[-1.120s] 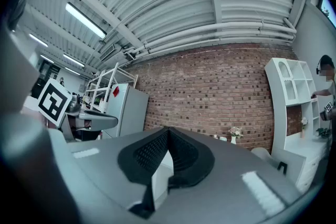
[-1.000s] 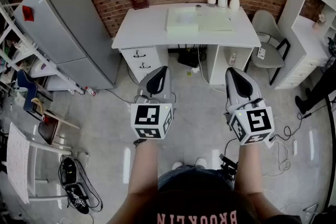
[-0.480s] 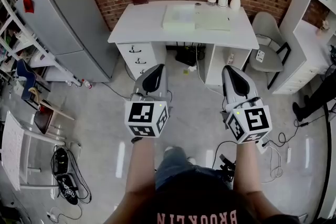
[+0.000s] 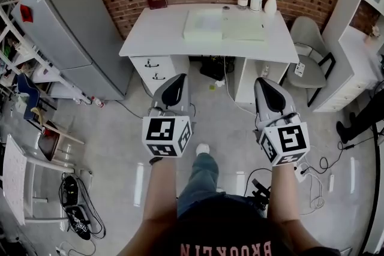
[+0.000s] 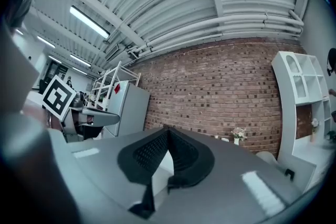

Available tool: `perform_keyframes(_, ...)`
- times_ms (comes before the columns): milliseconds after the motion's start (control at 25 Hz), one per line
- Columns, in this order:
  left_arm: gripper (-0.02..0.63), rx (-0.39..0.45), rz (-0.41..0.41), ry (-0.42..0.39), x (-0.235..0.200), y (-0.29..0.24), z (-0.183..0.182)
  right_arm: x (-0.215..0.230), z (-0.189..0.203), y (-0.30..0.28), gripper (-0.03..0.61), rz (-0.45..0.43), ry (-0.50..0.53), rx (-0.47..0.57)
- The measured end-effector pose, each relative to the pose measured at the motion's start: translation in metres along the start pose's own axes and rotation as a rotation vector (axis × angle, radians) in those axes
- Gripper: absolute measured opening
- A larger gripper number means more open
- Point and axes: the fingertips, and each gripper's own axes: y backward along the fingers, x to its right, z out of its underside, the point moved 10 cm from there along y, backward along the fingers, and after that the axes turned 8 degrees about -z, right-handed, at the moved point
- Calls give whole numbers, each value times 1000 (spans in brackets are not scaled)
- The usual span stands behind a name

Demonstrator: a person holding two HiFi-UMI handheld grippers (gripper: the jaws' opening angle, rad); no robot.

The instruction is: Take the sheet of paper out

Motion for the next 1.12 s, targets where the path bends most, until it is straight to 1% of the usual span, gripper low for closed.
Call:
perform_keyframes(120, -3, -3, 18, 4, -11, -35, 4, 17, 5, -29, 2, 27, -20, -2)
perform_keyframes(200, -3, -4, 27, 2, -21, -61, 6, 29, 7, -52, 2, 26, -29, -5)
perform_keyframes(320, -3, -9, 41, 1, -41, -103, 9, 45, 12, -92, 2, 18, -23, -11)
perform_keyframes(480, -3, -22, 60, 0, -70, -157, 13, 67, 17, -147, 2, 44, -40, -6)
perform_keyframes(760, -3, -34, 75, 23, -122, -245, 20, 92, 28, -240, 2, 34, -44, -51)
perform_keyframes(880, -3, -39, 85, 20, -138, -272, 23, 98, 31, -270, 2, 29, -48, -53)
perform_keyframes(1040, -3, -41, 82, 40, -159, -297, 28, 106, 34, -303, 3, 16, -1, -117)
perform_keyframes(1120, -3, -49, 78, 46, -166, -306, 33, 112, 36, -313, 2, -4, -15, -136)
